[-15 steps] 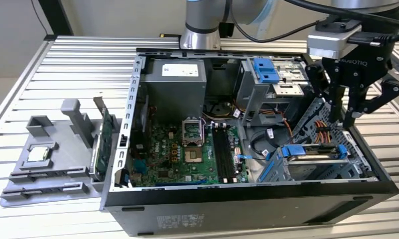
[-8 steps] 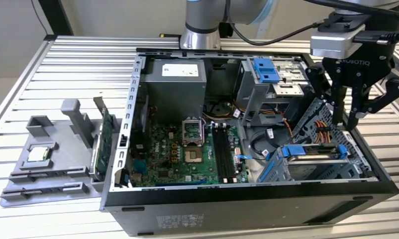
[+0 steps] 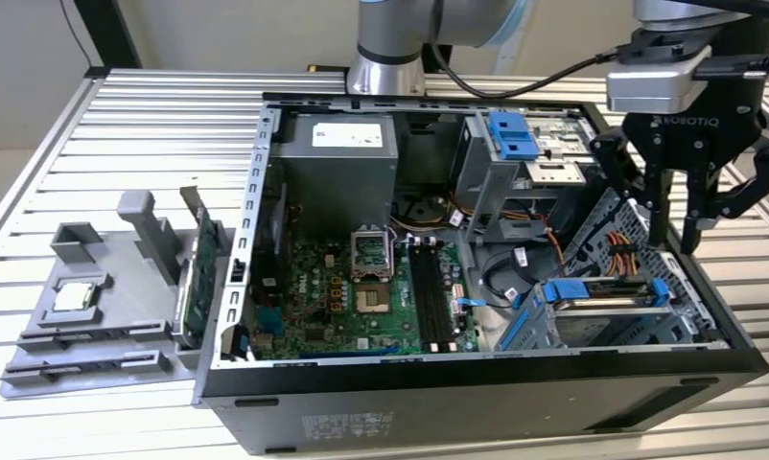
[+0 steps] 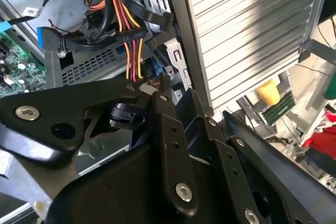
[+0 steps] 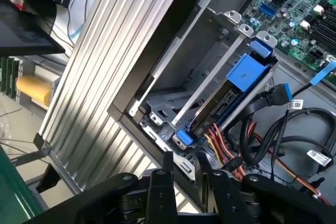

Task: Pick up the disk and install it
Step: 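Insert the second disk wire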

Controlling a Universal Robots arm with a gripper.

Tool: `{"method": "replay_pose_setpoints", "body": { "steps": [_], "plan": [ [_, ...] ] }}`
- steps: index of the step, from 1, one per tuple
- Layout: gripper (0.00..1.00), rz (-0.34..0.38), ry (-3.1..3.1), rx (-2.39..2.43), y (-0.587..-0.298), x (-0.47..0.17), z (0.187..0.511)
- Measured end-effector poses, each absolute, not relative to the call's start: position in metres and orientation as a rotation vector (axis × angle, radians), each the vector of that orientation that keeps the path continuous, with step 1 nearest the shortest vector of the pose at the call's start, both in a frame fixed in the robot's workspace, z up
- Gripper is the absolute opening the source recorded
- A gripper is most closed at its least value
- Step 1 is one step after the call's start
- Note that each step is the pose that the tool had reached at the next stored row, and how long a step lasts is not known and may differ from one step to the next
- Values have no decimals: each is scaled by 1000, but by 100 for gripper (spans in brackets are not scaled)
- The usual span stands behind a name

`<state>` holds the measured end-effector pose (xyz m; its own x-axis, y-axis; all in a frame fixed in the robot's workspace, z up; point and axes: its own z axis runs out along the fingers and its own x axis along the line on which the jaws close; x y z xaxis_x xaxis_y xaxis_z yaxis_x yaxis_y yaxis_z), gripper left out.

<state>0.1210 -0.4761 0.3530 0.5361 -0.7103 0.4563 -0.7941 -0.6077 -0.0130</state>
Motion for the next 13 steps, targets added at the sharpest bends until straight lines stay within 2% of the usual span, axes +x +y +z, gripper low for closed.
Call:
{"method": "replay_pose_setpoints", "body": {
  "steps": [13],
  "plan": [
    [100, 646, -1188, 2633, -465, 119, 336]
  ]
}}
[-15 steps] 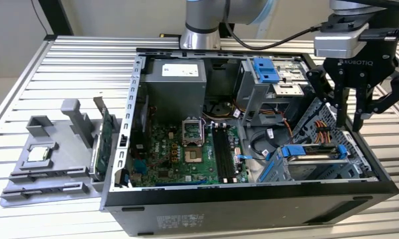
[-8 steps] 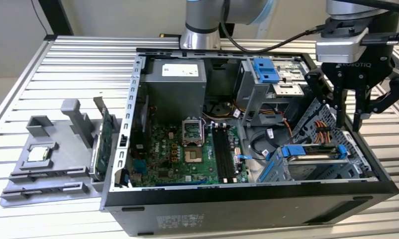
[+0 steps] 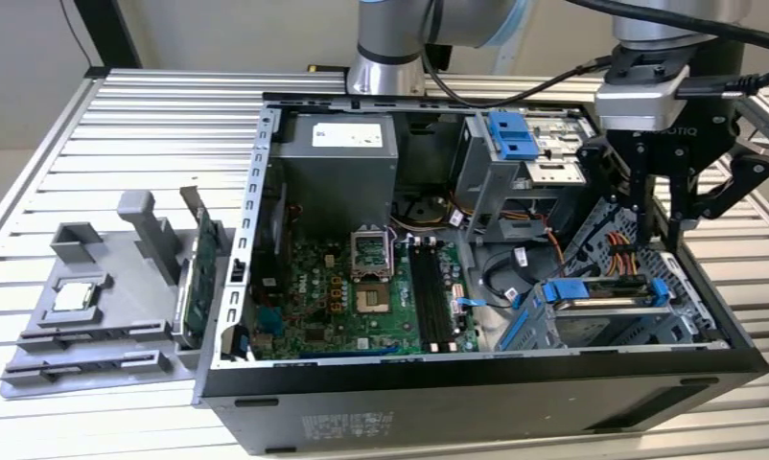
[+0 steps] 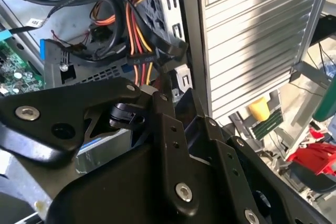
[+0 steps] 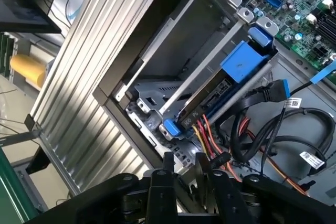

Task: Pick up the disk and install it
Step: 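Insert the second disk wire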

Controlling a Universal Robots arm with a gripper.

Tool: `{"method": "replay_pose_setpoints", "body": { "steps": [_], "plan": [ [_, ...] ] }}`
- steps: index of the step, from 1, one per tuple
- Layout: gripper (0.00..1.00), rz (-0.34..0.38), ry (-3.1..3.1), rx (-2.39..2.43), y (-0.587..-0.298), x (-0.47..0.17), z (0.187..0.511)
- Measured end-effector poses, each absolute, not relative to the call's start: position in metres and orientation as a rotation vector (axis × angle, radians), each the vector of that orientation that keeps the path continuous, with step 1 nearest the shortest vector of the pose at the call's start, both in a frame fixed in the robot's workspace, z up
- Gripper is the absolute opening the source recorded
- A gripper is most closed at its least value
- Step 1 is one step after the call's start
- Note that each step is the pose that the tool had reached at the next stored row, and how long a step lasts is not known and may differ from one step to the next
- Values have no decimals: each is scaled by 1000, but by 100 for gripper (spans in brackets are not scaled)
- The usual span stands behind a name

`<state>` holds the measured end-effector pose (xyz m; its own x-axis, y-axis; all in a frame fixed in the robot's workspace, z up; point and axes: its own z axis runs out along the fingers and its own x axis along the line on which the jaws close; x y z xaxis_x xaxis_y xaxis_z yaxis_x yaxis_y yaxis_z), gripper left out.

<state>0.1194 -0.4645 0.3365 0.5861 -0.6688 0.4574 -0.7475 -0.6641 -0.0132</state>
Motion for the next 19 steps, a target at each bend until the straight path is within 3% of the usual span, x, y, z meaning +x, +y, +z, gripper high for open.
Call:
{"method": "replay_pose_setpoints", "body": {
  "steps": [19],
  "plan": [
    [100, 648, -1174, 2642, -451, 122, 334]
  ]
}}
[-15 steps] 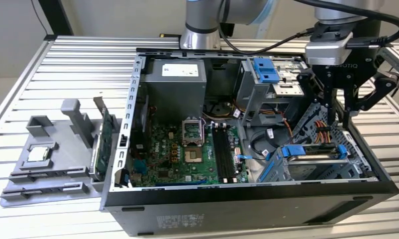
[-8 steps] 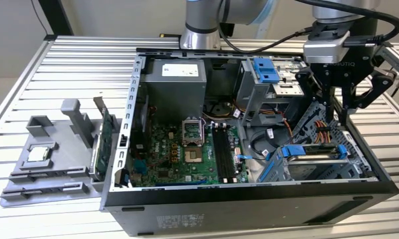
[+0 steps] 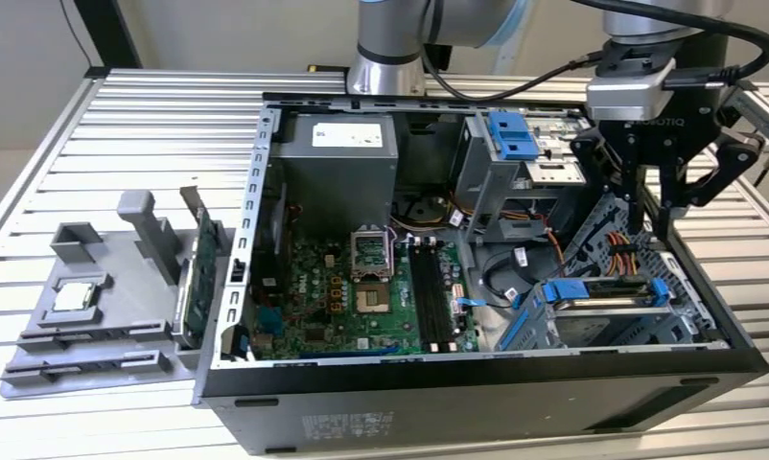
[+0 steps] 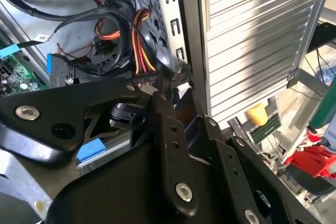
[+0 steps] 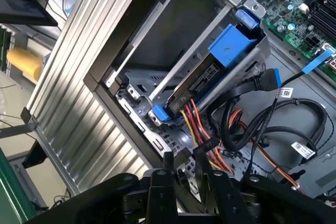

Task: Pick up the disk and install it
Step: 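Insert the second disk wire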

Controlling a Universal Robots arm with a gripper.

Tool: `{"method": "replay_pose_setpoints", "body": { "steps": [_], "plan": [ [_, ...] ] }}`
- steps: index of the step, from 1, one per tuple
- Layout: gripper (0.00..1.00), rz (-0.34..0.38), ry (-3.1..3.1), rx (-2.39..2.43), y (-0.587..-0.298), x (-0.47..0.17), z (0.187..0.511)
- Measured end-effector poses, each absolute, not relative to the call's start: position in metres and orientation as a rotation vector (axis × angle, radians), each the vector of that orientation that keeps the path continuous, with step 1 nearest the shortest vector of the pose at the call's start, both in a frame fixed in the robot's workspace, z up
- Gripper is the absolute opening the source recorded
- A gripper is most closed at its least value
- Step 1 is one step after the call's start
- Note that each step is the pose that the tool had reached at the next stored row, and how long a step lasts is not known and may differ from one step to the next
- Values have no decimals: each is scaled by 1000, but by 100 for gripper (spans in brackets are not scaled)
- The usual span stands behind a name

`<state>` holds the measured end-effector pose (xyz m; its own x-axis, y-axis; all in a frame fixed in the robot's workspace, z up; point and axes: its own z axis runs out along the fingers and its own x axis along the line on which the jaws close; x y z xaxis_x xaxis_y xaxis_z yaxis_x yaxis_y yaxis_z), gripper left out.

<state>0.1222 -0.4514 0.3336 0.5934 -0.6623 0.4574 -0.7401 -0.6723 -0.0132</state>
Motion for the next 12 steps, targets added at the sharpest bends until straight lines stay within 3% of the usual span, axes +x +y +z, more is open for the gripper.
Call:
{"method": "replay_pose_setpoints", "body": {
  "steps": [12],
  "plan": [
    [100, 648, -1170, 2644, -449, 125, 332]
  ]
}}
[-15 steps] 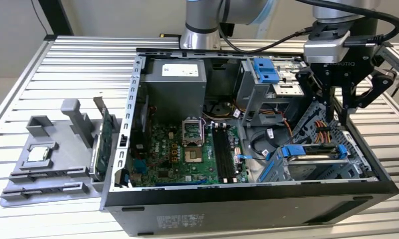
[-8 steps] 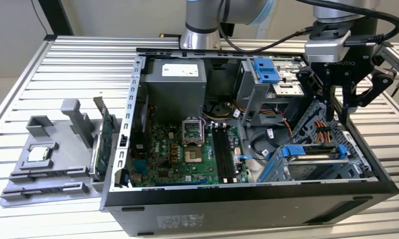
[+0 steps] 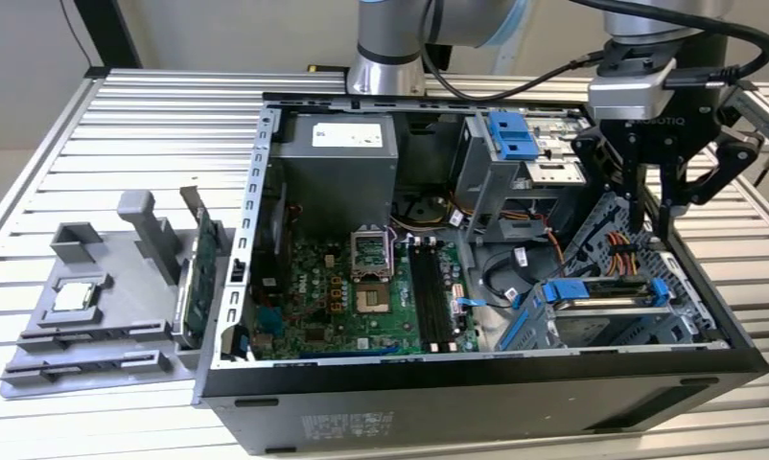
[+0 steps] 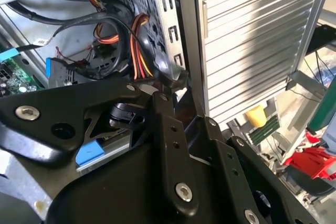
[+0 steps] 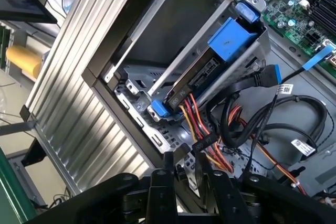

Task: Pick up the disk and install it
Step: 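Insert the second disk wire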

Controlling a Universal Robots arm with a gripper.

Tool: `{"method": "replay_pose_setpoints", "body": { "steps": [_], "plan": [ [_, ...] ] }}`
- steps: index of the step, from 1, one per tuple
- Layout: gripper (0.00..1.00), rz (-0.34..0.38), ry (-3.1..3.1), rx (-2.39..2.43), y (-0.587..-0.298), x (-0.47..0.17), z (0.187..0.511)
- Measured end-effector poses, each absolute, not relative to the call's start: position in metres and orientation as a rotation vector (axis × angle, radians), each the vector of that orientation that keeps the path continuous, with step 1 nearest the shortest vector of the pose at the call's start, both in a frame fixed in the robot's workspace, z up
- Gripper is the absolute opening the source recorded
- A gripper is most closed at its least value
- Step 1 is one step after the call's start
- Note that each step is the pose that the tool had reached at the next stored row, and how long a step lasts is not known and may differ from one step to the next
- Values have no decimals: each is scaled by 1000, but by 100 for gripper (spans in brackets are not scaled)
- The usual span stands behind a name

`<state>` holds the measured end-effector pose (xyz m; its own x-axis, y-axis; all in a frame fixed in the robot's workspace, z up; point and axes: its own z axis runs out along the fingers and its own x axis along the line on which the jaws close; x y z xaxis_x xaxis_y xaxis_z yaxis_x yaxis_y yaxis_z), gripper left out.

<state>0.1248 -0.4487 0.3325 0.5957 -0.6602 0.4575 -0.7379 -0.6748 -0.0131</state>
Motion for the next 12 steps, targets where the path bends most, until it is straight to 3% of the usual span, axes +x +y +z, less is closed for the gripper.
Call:
{"method": "replay_pose_setpoints", "body": {
  "steps": [8, 9, 12],
  "plan": [
    [100, 649, -1169, 2644, -449, 125, 332],
    [0, 649, -1169, 2644, -449, 125, 332],
    [0, 649, -1169, 2644, -449, 125, 332]
  ]
}}
